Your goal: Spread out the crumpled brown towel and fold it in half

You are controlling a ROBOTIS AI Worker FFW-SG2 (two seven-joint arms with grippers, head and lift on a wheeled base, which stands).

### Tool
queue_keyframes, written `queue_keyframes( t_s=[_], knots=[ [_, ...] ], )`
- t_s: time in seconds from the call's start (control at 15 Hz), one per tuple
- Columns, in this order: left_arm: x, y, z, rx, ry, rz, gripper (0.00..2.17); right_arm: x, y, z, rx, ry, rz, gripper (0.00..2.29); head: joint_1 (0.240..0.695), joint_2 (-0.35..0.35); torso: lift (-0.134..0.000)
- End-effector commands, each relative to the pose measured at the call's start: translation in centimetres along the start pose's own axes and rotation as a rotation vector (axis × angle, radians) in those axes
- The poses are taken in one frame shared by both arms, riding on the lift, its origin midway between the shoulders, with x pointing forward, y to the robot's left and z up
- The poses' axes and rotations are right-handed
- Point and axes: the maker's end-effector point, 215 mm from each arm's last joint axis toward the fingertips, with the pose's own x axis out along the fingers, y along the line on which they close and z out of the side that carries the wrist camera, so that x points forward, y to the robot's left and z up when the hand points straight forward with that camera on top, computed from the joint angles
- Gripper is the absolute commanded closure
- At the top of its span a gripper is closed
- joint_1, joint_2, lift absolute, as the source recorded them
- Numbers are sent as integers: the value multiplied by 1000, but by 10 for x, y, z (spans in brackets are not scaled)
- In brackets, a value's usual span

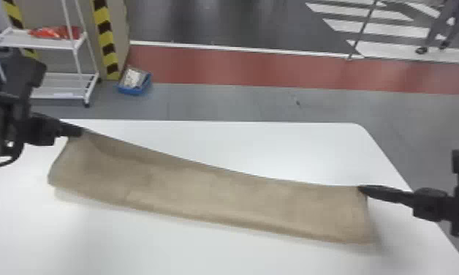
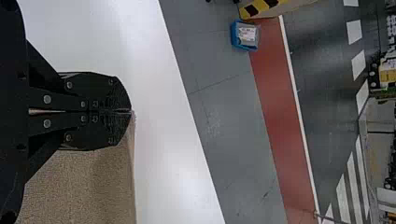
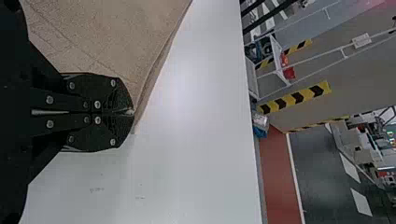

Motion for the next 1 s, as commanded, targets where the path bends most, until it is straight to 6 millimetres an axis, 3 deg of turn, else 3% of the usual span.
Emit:
queue_keyframes(
  t_s=[0.0, 0.47, 0.93],
  knots=[
    [-1, 5, -3, -2, 4, 9, 1700, 1, 2, 4, 5, -12, 9, 1197, 695, -157, -124],
    [-2, 24, -10, -14, 8, 32, 1700, 4, 5, 32, -15, -50, 16, 1197, 695, -135, -124],
    [2, 37, -16, -14, 6, 44, 1700, 18, 5, 27, -14, -12, 18, 1197, 695, -112, -124]
  ],
)
